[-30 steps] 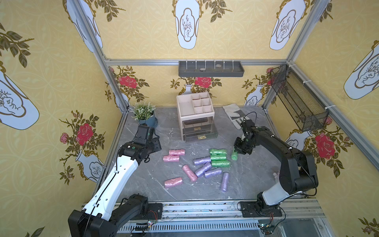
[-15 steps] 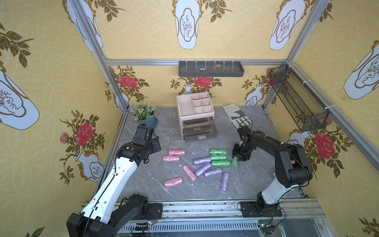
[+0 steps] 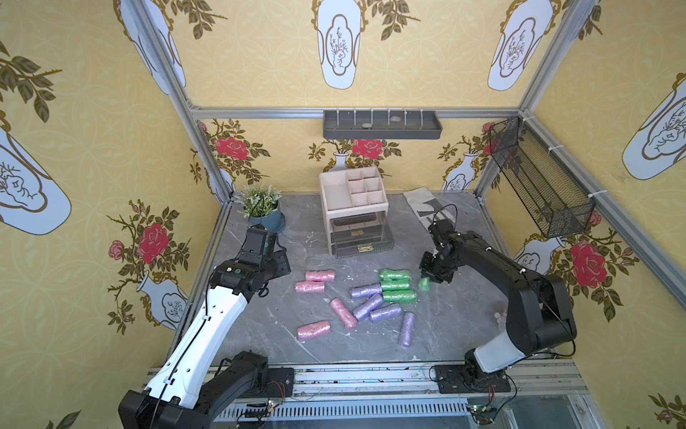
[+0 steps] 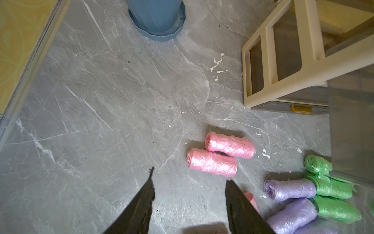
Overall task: Sort the rolls of trash bags by color and place them into the drawer
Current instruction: Pick up the roll of trash bags from the center of the board.
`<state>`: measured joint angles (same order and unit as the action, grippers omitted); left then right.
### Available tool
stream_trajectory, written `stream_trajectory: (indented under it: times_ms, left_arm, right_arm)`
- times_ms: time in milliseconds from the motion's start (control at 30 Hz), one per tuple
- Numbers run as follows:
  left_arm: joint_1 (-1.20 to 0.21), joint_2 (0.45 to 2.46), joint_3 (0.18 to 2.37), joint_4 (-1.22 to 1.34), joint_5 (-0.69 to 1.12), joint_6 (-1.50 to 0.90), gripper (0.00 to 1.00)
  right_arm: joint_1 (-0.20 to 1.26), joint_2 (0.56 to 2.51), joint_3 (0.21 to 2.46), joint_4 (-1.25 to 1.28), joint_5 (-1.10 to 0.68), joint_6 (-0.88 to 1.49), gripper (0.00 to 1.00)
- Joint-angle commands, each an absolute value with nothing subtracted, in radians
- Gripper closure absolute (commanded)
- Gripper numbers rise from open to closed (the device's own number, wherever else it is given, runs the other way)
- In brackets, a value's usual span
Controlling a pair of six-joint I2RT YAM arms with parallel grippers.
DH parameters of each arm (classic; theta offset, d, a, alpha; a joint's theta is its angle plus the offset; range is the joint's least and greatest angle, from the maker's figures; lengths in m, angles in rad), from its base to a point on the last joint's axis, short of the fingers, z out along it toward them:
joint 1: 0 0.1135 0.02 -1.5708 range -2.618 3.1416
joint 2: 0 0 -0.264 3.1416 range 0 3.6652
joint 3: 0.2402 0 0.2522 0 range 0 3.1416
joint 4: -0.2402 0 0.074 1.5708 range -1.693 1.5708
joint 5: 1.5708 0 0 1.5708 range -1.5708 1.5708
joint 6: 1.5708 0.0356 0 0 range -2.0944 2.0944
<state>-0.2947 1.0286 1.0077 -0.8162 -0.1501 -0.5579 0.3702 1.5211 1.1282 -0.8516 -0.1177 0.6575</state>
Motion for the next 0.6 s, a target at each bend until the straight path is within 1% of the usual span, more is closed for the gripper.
stream_trajectory:
  times_ms: [0, 100, 200, 333, 433, 500, 567]
  left_arm:
    - [-0.293, 1.025, 1.017, -0.822, -0.159, -0.555, 0.42]
    - [-0.294, 1.025, 1.019, -0.821, -0.165, -0.555, 0.41]
    - [-0.294, 1.023, 1.019, -0.823, -0.165, -0.555, 0.41]
    - [-0.293, 1.010, 1.020, -0.829, -0.167, -0.554, 0.41]
    - [-0.294, 1.002, 1.020, -0.834, -0.167, -0.554, 0.41]
    - [-0.293, 0.997, 1.020, -0.835, -0.166, -0.554, 0.41]
    - [-0.293, 0.994, 1.021, -0.834, -0.165, -0.555, 0.41]
  right_arm:
    - [0.448, 1.456, 1.248, -1.006, -0.035, 0.726, 0.75]
    - [0.545, 1.418, 1.381, -1.063, -0.009, 0.797, 0.76]
    - [0.673, 1.431, 1.521, -1.096, 0.053, 0.881, 0.77]
    - [0.822, 1.471, 1.648, -1.036, 0.109, 0.985, 0.77]
    - [0.871, 1.482, 1.646, -0.906, 0.104, 1.066, 0.76]
    - [0.877, 1.485, 1.597, -0.773, 0.055, 1.131, 0.76]
    - [0.880, 1.492, 1.550, -0.657, 0.045, 1.208, 0.76]
